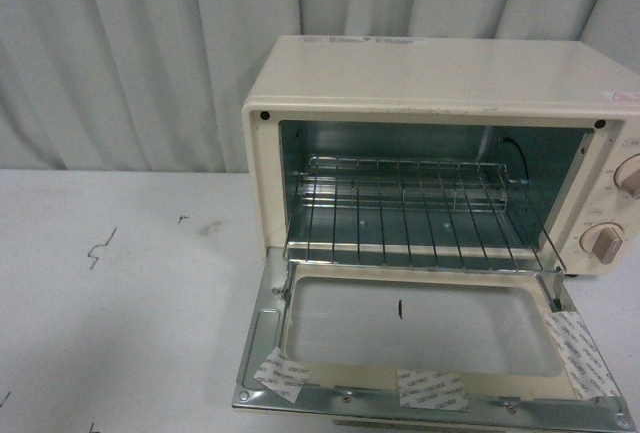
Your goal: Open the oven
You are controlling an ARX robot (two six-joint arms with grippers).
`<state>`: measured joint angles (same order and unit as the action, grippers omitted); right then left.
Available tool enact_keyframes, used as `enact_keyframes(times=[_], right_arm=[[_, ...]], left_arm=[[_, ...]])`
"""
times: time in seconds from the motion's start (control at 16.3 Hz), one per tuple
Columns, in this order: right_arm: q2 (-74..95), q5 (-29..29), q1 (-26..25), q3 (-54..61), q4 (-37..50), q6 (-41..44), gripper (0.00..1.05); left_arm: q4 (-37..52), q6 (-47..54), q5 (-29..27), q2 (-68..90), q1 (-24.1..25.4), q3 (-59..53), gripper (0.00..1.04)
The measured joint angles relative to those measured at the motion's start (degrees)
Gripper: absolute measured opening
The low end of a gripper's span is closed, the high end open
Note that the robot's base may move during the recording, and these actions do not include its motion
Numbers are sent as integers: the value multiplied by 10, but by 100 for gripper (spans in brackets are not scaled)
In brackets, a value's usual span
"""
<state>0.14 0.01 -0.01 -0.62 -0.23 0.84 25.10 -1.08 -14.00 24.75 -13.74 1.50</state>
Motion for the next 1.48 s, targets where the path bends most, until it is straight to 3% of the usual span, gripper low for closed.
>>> enact_keyframes(times=[0.25,0.37,0.43,0.68,0.74,1.11,1.48], right_arm=[[0,0,0,0,0,0,98],[0,0,0,0,0,0,98],[0,0,0,0,0,0,98],[0,0,0,0,0,0,98],[0,0,0,0,0,0,98],[0,0,0,0,0,0,98],[0,0,0,0,0,0,98]], left_arm=[[-74,1,61,-76,59,-10,2],[-109,1,129,-103,129,-10,2],[-119,1,132,-117,142,-9,2],[-174,1,139,-163,136,-9,2],[-252,1,141,-217,137,-9,2],[-253,0,140,-244,137,-9,2],[-253,1,140,-244,137,-9,75]])
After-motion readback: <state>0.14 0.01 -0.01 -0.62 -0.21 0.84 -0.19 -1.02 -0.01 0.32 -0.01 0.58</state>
